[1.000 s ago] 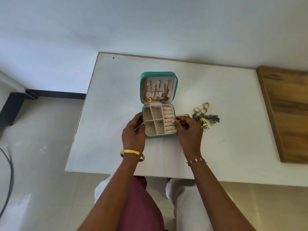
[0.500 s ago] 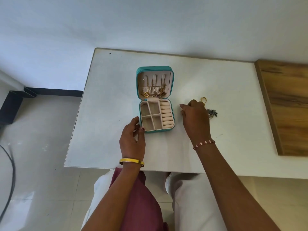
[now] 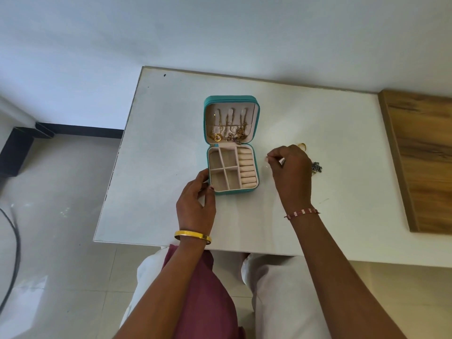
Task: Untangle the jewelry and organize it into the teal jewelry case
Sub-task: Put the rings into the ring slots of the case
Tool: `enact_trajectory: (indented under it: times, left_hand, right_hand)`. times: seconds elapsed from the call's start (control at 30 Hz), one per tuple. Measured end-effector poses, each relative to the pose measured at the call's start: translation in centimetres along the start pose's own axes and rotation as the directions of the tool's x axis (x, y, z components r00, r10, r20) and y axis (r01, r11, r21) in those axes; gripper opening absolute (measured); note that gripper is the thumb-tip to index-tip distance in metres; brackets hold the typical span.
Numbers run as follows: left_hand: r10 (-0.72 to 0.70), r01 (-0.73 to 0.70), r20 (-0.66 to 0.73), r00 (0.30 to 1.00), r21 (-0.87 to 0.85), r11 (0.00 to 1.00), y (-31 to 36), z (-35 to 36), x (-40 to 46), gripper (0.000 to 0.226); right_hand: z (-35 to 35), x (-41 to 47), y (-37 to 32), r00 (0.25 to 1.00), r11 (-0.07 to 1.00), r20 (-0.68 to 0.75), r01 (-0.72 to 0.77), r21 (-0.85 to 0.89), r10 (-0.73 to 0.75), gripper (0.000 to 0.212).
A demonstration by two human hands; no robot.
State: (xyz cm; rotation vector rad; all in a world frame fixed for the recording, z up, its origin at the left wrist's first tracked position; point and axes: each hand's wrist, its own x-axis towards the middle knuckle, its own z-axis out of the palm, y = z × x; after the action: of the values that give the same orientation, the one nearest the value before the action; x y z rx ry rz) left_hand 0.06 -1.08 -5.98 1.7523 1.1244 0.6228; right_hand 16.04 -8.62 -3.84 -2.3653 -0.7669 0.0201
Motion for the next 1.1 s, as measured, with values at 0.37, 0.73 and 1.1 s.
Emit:
enact_trajectory:
  times: [0.37,0.73,1.1]
  left_hand:
    - [-0.009,0.009,-0.015,1.0,-0.044,0.999,0.1,-0.1,0.1,0.037]
    - [-0.012,0.011,-0.014,1.0,-0.066,0.998,-0.2,-0.1,0.2,0.036]
    - [-0.009,0.008,-0.014,1.0,-0.069,0.998,-0.1,-0.1,0.2,0.037]
  right_hand:
    - [2.9,0.6,-1.7,0.92,0.918,-0.028,0.387,-0.093,-0.391,0.001]
    - [3.1,-0.4,-0.7,0.848,0.836,-0.019,0.519,-0.18,-0.53,0.012]
    - [2.7,-1.2,-0.1,0.969,0.968,0.004,0.249,-0.023,-0.249,0.016]
